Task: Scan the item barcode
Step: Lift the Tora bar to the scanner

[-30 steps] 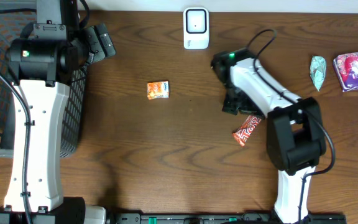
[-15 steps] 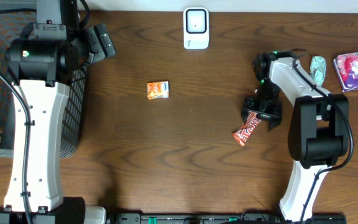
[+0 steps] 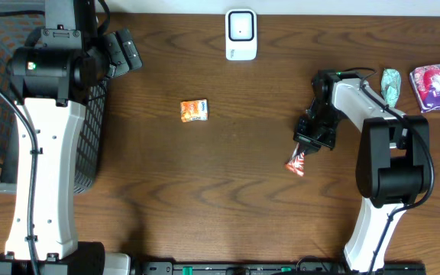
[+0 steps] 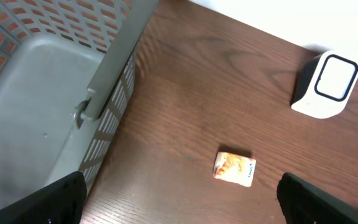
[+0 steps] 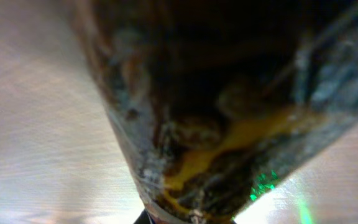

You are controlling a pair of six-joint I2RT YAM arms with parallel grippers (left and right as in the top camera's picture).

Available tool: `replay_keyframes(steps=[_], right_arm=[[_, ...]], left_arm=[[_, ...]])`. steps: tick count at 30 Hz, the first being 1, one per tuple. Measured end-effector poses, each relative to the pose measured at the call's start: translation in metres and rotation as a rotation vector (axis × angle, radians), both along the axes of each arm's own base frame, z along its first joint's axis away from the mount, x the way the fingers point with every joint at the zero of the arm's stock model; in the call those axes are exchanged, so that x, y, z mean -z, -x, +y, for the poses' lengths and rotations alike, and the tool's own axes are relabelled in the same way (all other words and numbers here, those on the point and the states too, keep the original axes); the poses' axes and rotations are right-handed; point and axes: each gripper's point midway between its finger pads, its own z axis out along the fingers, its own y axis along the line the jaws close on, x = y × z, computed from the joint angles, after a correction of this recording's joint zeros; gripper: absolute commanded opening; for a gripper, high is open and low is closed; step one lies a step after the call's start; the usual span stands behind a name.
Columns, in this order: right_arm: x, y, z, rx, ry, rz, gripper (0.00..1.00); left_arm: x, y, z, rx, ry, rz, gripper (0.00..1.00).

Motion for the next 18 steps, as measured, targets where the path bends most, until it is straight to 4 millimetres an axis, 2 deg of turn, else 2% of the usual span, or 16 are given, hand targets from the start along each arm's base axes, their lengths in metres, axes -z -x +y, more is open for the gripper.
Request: replay_keyframes(steps=[3, 6, 7, 8, 9, 11, 12, 14, 16, 18], right_arm=[[-0.002, -0.012, 0.003, 0.016, -0.010, -0.042, 0.01], [-0.014, -0.037, 0.005, 0.022, -0.014, -0.118, 0.01], [-0.022, -0.053, 0.007, 0.021, -0.019, -0.172, 0.01], [-0.034, -0.081, 0.012, 0.019, -0.030, -0.271, 0.01], [-0.038, -0.090, 0.013, 0.018, -0.034, -0.304, 0.01], [-0.065, -0.142, 0.028, 0.023, -0.066, -0.509, 0.01], [-0.072, -0.154, 0.032, 0.023, -0.072, -0.558, 0.01], [-0.096, -0.190, 0.051, 0.040, -0.112, -0.720, 0.01], [-0.116, -0.216, 0.074, 0.069, -0.163, -0.846, 0.01], [-0.132, -0.232, 0.095, 0.093, -0.210, -0.935, 0.01]], left_arm=[[0.000, 0.000, 0.000, 0.000, 0.000, 0.000, 0.98], [0.000, 0.000, 0.000, 0.000, 0.000, 0.000, 0.98], [0.000, 0.000, 0.000, 0.000, 0.000, 0.000, 0.98], [0.000, 0.000, 0.000, 0.000, 0.000, 0.000, 0.98], [0.000, 0.000, 0.000, 0.000, 0.000, 0.000, 0.98], [0.000, 0.000, 0.000, 0.000, 0.000, 0.000, 0.98], [0.000, 0.000, 0.000, 0.000, 0.000, 0.000, 0.98], [0.000, 0.000, 0.000, 0.000, 0.000, 0.000, 0.98], [0.000, 0.000, 0.000, 0.000, 0.000, 0.000, 0.98], [0.000, 0.000, 0.000, 0.000, 0.000, 0.000, 0.98]])
